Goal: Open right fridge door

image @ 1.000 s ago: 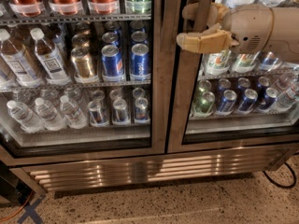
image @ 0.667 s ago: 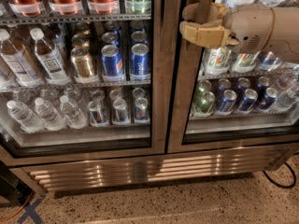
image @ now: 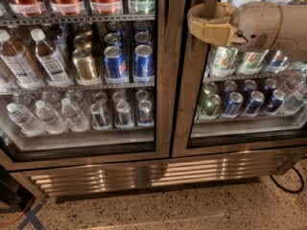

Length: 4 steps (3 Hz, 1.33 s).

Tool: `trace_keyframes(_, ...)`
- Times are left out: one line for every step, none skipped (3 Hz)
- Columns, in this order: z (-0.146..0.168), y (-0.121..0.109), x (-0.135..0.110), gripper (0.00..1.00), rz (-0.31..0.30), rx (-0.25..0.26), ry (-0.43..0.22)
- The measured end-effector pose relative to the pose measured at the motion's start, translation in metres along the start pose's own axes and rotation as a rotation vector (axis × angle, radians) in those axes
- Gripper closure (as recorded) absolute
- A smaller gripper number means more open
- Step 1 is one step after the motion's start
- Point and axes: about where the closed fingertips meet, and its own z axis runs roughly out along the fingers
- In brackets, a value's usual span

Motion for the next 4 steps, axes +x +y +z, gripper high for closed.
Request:
trace_keyframes(-0.0029, -0.0104, 0.0007, 1.00, 0.000, 0.000, 0.000)
trace_keyframes(-0.0046, -0.0070, -0.0026, 1.00, 0.000, 0.012, 0.005)
trace_keyframes(-0.0076, -0.0076, -0.0026, 1.00, 0.000, 0.012, 0.005)
trace_keyframes(-0.0059, -0.0008, -0.0082, 1.00, 0.015, 0.004, -0.003)
